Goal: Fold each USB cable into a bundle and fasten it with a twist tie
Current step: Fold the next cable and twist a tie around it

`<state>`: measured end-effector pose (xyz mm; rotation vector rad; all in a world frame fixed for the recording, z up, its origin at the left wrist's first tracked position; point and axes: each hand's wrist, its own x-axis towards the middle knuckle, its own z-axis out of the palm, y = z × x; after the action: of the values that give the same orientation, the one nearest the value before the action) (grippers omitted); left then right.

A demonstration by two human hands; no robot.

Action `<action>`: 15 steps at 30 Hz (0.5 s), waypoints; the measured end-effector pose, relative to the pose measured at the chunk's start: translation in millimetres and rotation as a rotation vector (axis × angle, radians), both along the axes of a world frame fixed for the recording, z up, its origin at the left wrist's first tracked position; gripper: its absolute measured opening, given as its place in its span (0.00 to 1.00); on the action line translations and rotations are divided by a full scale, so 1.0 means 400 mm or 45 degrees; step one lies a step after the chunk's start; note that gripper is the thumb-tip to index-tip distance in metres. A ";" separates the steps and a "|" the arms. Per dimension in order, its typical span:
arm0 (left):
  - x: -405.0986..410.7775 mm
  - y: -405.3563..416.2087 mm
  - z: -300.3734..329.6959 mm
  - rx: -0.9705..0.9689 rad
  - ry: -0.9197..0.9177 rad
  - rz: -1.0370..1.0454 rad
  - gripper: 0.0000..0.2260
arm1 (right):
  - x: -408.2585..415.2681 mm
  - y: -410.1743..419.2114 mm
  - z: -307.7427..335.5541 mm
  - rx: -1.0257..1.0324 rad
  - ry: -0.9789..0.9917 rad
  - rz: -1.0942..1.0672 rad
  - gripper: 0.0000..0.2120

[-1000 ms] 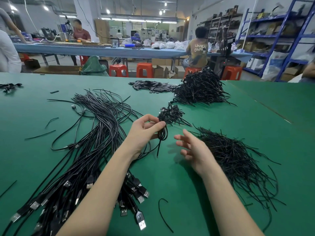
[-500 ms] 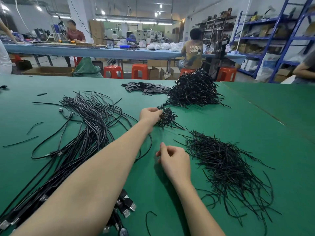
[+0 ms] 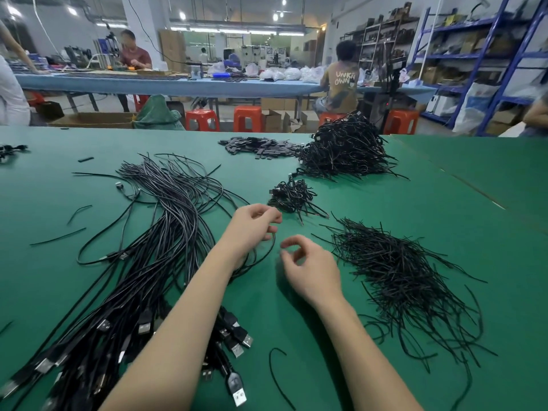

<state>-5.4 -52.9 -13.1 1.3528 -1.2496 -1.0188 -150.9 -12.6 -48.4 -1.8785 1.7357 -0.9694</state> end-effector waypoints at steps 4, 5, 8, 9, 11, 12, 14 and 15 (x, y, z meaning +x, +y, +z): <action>0.005 0.045 -0.009 -0.011 -0.034 0.008 0.14 | 0.011 0.017 0.014 -0.054 0.512 0.290 0.14; 0.004 0.053 -0.016 -0.010 -0.105 -0.013 0.15 | 0.010 0.018 0.018 -0.045 0.555 0.290 0.14; 0.008 0.066 -0.034 -0.036 -0.509 -0.087 0.17 | -0.007 0.018 0.030 -0.042 0.573 0.304 0.10; 0.013 0.069 -0.035 -0.041 -0.611 -0.089 0.18 | -0.012 0.019 0.032 -0.041 0.543 0.345 0.08; 0.021 0.074 -0.036 -0.045 -0.750 -0.083 0.19 | -0.023 0.023 0.041 -0.057 0.440 0.446 0.06; 0.026 0.077 -0.035 -0.034 -0.863 -0.062 0.20 | -0.032 0.025 0.050 -0.082 0.383 0.474 0.06; 0.035 0.083 -0.033 0.005 -1.178 0.011 0.23 | -0.061 0.021 0.081 -0.120 0.242 0.465 0.07; 0.038 0.085 -0.031 0.024 -1.297 0.049 0.23 | -0.079 0.017 0.100 -0.117 0.142 0.445 0.07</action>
<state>9.9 -19.0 -25.6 1.9917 -1.9108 -0.2554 -182.4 -5.9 -8.4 -2.2360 1.3723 -0.8329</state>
